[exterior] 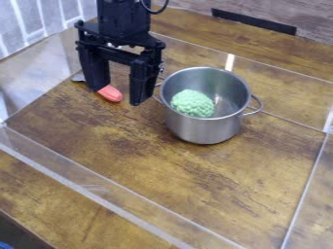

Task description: Remove the green object from the silver pot and put it on the table

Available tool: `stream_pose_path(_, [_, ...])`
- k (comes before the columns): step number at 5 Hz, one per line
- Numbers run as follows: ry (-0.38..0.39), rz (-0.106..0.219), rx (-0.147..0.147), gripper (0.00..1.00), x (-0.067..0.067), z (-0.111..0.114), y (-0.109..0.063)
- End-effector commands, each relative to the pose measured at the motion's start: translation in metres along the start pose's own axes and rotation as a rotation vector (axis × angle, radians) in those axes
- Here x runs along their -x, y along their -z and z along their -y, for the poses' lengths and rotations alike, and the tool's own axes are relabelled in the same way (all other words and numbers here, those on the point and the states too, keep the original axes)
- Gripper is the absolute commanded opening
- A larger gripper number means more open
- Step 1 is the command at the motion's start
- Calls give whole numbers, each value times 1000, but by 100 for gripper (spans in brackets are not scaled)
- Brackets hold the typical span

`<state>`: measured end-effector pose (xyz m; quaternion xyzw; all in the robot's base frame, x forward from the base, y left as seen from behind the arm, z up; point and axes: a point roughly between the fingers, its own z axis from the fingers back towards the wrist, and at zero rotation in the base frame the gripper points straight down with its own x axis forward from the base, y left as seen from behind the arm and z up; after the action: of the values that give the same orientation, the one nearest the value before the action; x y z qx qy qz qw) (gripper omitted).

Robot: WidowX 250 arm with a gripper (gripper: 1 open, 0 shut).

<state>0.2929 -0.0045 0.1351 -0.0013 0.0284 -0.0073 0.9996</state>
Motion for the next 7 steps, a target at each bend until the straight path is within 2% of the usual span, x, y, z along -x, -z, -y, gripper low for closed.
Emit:
stream_pose_path(1, [-48, -25, 8, 100, 0, -2, 7])
stream_pose_path(2, [-132, 6, 32, 100, -20, 4, 1])
stream_pose_path(3, [-193, 15, 49, 100, -29, 4, -1])
stream_pose_path(5, [-172, 70, 80, 100, -52, 28, 1])
stream_pose_path(6, [-119, 103, 96, 100, -67, 33, -6])
stream_pose_path(7, [-87, 141, 101, 100, -80, 24, -14])
